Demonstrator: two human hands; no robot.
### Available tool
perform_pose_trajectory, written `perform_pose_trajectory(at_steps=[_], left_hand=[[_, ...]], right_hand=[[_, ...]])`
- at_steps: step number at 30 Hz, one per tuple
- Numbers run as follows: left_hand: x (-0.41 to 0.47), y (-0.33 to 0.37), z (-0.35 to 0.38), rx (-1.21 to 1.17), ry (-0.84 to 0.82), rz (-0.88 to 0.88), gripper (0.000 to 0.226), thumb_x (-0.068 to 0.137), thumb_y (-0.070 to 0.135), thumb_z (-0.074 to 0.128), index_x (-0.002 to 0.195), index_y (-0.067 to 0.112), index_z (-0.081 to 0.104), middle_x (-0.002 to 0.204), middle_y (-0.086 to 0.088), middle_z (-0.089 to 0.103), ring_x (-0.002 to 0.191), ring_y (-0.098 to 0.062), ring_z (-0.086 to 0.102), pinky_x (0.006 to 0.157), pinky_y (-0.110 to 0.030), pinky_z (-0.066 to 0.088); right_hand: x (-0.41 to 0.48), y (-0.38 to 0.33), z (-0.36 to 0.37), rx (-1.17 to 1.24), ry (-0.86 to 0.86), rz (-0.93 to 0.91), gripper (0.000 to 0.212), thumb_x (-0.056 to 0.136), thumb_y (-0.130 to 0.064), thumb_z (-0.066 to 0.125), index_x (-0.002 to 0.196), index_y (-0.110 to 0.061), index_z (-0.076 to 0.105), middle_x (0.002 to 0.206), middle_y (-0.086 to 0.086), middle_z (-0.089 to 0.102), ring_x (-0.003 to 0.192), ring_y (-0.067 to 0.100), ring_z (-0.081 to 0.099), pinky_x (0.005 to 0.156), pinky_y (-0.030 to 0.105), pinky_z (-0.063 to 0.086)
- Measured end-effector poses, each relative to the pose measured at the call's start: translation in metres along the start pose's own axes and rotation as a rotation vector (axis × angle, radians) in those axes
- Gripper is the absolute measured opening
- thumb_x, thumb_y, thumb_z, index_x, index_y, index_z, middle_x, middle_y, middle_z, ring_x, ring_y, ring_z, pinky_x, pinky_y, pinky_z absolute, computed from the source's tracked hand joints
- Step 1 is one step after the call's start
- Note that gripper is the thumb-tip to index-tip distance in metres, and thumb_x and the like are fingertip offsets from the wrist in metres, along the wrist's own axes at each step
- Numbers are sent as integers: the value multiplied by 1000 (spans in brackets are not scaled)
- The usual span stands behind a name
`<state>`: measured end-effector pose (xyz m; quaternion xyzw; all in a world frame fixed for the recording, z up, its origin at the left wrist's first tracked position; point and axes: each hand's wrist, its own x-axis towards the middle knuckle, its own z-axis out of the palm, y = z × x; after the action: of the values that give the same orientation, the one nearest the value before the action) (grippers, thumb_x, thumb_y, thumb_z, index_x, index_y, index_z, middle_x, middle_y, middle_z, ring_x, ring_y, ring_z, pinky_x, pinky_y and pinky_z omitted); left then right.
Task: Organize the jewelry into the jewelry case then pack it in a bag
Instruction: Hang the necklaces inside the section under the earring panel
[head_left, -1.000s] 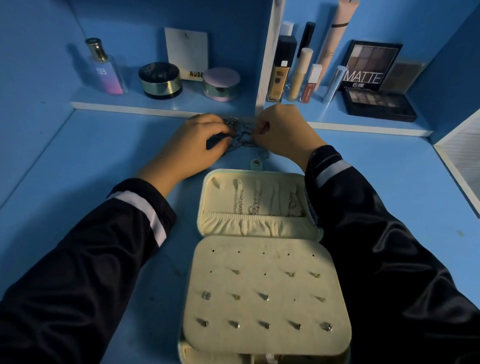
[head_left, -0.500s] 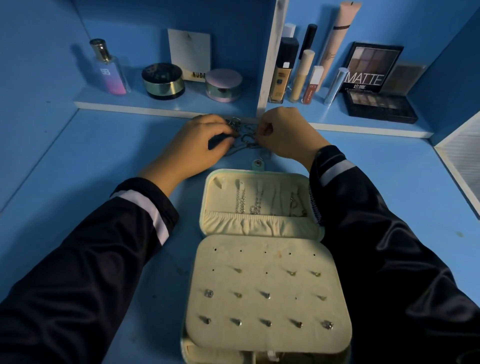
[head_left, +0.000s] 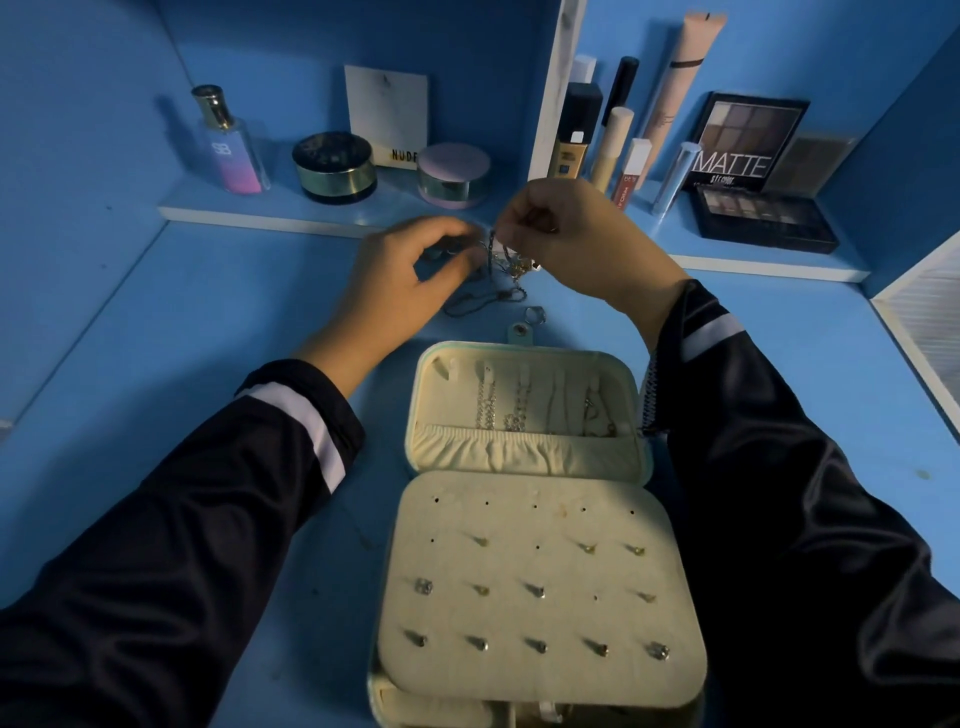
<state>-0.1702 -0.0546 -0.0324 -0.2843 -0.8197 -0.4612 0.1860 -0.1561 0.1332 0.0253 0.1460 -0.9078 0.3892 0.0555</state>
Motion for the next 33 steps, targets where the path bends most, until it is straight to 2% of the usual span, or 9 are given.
perform_pose_trajectory(at_steps=[5, 12, 15, 17, 21, 24, 26, 29, 33], left_hand=[[0, 2, 1, -80, -15, -62, 15, 90, 24, 70, 103, 17, 72, 97, 13, 71, 94, -2, 66, 87, -31, 53], [0, 7, 7, -150, -43, -94, 12, 89, 23, 72, 99, 17, 71, 93, 9, 72, 89, -7, 67, 81, -28, 51], [0, 7, 8, -167, -36, -118, 8, 89, 21, 71, 98, 20, 70, 92, 6, 73, 88, -10, 67, 80, -31, 51], [0, 6, 8, -176, -13, -123, 7, 90, 20, 70, 96, 21, 69, 92, 3, 73, 86, -10, 66, 79, -34, 52], [1, 7, 5, -190, 51, -112, 6, 90, 17, 69, 96, 18, 69, 92, -1, 72, 85, -11, 66, 80, -36, 53], [2, 9, 3, -232, 75, -115, 5, 91, 14, 68, 96, 15, 67, 95, 5, 70, 87, -8, 65, 81, -29, 53], [2, 11, 2, -249, 92, -112, 6, 92, 15, 67, 98, 13, 67, 96, 4, 71, 89, -12, 67, 83, -32, 54], [2, 12, 0, -256, 129, -103, 8, 92, 16, 67, 99, 12, 68, 94, 3, 71, 88, -15, 67, 82, -41, 54], [2, 12, -2, -231, 188, -90, 9, 93, 18, 67, 97, 11, 68, 92, -2, 71, 87, -17, 67, 79, -47, 54]], right_hand=[[-1, -2, -2, 68, 12, 7, 6, 92, -11, 60, 90, -8, 65, 72, -8, 60, 58, -4, 51, 58, 12, 41], [-1, -4, -3, 103, 28, -15, 5, 93, -13, 59, 89, -12, 62, 89, 16, 66, 79, 28, 59, 73, 38, 50], [-2, -6, -5, 144, 15, -19, 12, 94, -13, 57, 84, -20, 58, 87, 7, 67, 86, 35, 61, 74, 41, 51], [-3, -6, -5, 154, 0, -22, 14, 95, -11, 55, 85, -19, 57, 85, 2, 67, 84, 32, 61, 72, 37, 50], [-4, -4, -6, 210, -15, -16, 17, 97, -7, 53, 84, -19, 53, 80, -5, 67, 72, 12, 57, 62, 23, 45], [-4, -3, -6, 238, -18, -5, 13, 96, -9, 55, 85, -17, 55, 77, -5, 67, 68, 10, 55, 59, 23, 42], [-5, -2, -7, 243, -29, -7, 11, 95, -9, 57, 87, -16, 56, 76, -3, 66, 66, 9, 54, 58, 20, 41], [-5, 0, -9, 244, -50, -14, 8, 93, -6, 61, 89, -13, 60, 77, -4, 65, 67, 3, 58, 62, 15, 45], [-4, 4, -11, 224, -98, -24, 11, 89, -2, 66, 92, -12, 63, 79, -3, 64, 74, 7, 60, 74, 22, 51]])
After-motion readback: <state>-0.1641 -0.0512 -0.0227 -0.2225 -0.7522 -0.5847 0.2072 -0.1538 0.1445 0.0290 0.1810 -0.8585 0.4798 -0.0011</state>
